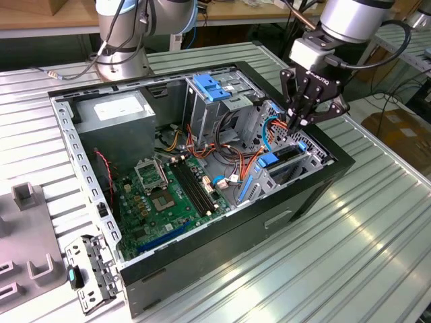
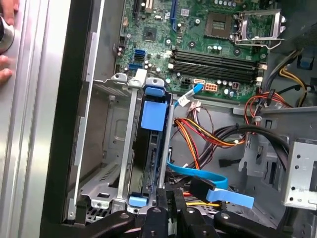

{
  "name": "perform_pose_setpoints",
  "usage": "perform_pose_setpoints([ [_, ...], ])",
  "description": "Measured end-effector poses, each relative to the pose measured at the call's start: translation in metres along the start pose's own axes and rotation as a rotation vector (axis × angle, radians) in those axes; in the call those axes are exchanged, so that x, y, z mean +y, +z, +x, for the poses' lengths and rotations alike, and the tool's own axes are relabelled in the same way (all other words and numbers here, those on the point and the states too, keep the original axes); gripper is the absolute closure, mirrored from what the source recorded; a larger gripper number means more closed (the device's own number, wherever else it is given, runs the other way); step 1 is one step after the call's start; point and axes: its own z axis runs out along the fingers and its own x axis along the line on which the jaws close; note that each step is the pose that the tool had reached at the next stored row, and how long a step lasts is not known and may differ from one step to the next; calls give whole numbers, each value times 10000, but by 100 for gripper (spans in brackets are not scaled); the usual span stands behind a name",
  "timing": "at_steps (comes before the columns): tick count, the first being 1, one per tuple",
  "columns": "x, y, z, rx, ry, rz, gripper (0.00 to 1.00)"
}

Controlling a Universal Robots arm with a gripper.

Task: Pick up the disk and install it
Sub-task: 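Insert the first disk wire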

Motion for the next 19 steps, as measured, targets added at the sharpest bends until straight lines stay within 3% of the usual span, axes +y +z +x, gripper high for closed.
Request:
perform_pose_setpoints([
  [3,0,32,-1,4,594,-8,84],
  [6,32,51,-5,10,622,73,84],
  [19,32,52,-6,12,622,74,84],
])
